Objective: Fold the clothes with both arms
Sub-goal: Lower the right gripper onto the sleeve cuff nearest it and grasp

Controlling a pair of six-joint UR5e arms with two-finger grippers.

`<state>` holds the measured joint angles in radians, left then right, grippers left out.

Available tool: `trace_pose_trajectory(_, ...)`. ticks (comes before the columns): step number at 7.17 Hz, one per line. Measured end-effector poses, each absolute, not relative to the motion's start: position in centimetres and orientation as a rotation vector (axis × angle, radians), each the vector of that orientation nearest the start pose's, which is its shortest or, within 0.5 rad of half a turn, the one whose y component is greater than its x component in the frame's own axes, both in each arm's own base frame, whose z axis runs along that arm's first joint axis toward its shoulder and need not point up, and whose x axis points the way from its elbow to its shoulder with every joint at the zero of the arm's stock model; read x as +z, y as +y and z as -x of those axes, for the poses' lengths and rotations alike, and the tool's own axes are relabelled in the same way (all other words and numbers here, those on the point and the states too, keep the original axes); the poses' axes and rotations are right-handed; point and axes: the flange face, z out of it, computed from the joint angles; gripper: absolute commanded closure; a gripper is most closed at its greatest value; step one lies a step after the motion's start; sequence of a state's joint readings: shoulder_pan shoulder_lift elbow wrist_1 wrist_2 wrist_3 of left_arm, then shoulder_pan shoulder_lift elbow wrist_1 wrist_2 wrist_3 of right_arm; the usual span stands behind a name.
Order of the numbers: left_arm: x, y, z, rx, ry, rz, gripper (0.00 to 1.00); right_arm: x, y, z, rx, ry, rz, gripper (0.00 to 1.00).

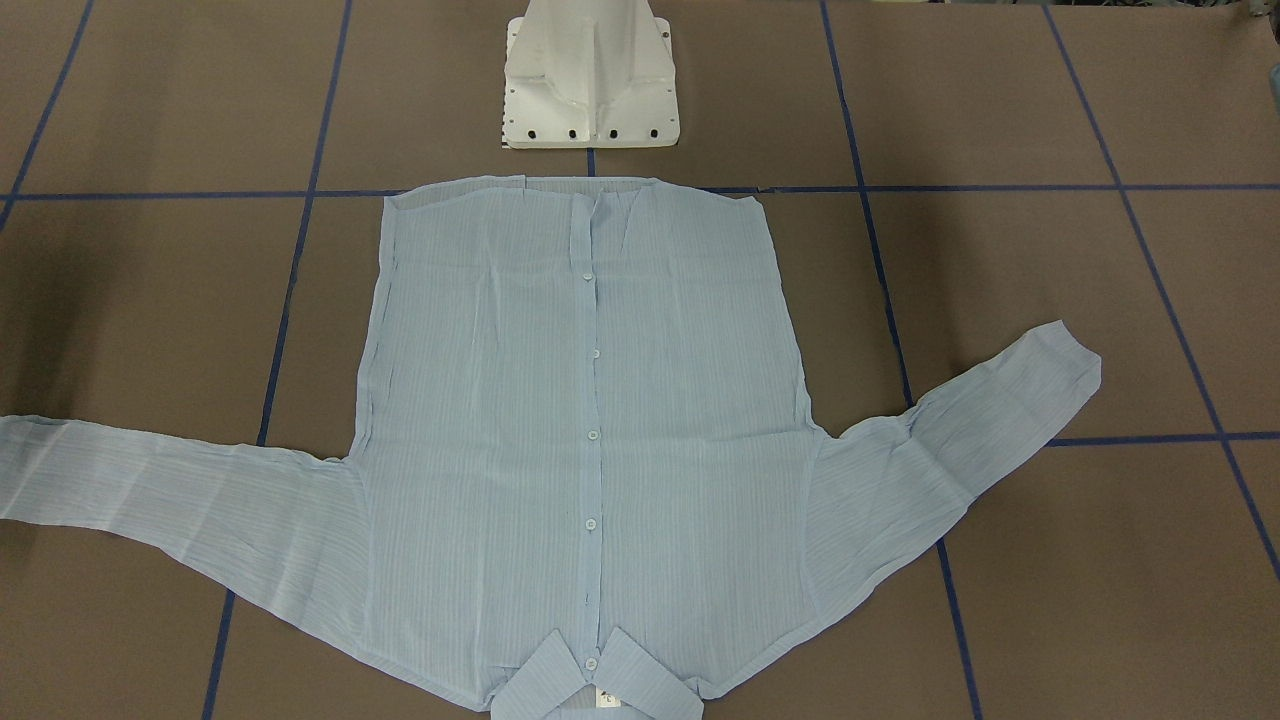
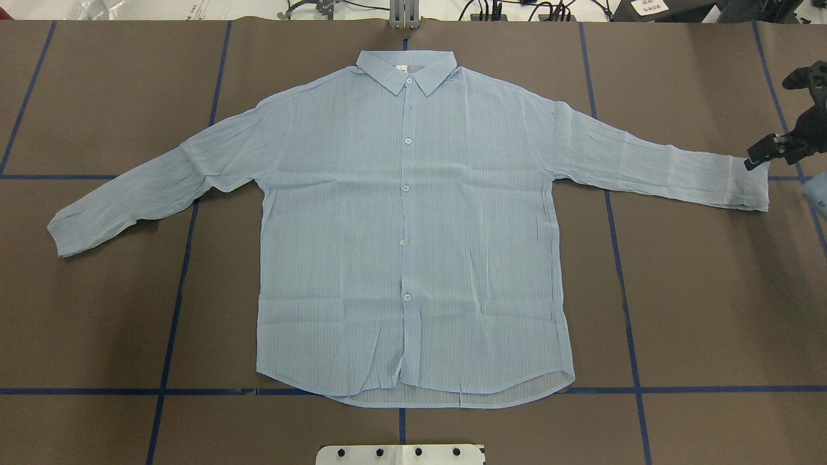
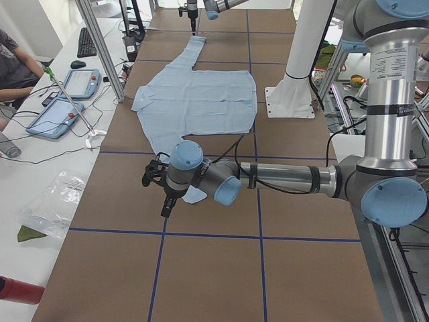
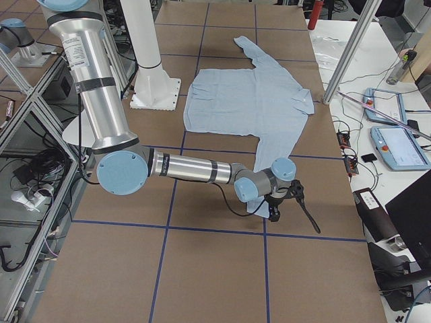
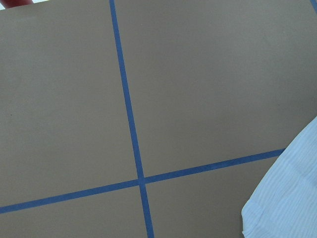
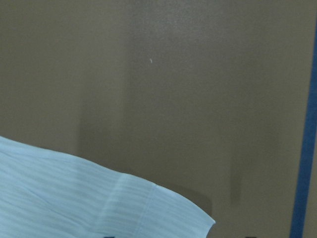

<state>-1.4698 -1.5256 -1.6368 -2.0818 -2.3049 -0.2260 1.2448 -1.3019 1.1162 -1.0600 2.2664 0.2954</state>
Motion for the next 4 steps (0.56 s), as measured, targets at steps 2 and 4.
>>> trace_pose_trajectory(2, 59.14, -50.04, 1.44, 0.063, 0.792, -0.379, 0.00, 69.51, -60.49, 13.66, -0.226, -0.743, -0.103, 0.22)
trace_pose_trajectory(4, 59.10, -50.05, 1.38, 0.060, 0.793, -0.379, 0.00, 70.03, -60.54, 13.51, -0.259, -0.714, -0.120, 0.34)
